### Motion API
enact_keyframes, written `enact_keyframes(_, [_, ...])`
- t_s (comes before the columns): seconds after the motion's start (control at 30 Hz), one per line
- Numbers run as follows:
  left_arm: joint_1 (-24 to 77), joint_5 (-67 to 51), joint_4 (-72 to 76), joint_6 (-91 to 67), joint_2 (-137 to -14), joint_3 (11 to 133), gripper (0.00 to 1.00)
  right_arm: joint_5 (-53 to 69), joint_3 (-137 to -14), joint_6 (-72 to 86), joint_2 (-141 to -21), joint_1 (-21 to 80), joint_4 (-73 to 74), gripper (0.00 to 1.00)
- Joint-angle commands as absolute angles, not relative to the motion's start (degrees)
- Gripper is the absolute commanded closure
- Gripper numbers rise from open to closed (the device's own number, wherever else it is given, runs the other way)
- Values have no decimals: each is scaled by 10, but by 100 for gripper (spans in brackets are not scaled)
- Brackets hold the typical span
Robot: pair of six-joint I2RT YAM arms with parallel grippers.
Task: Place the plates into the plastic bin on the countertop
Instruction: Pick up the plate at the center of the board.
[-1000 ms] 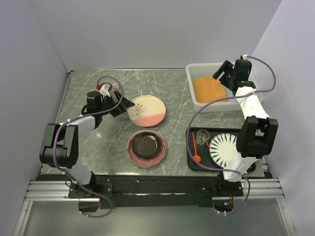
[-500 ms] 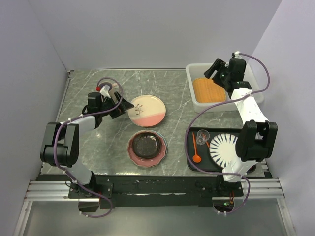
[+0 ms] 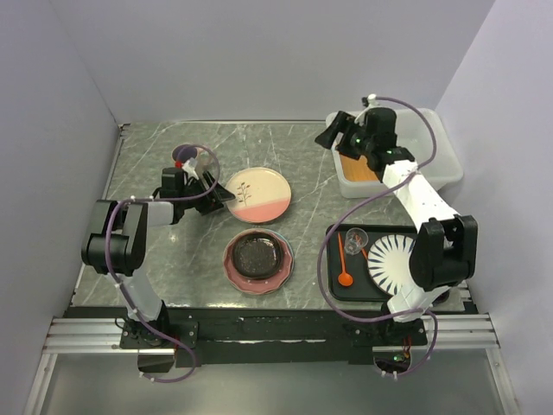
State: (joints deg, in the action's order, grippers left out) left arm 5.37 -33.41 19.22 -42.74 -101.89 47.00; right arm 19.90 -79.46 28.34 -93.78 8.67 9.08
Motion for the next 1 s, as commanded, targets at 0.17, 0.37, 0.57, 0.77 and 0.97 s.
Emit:
enact_keyframes(0.17, [57,-350,228,-423,-1030,488,32,250,-752,306,-981,122,66,16])
enact_keyframes(0.37, [57,-349,227,-422,-1028,490,32,274,-729,313,-1002,133,57,16])
enact_keyframes(0.57, [58,-340,217,-417,-1019,486,31,274,-719,317,-1023,157,61,16])
enact_keyframes(0.77, [57,-337,207,-412,-1006,483,30,262,-707,333,-1057,201,56,17])
enact_keyframes(0.97, [57,-322,188,-401,-984,482,18,255,-693,352,-1082,213,48,17])
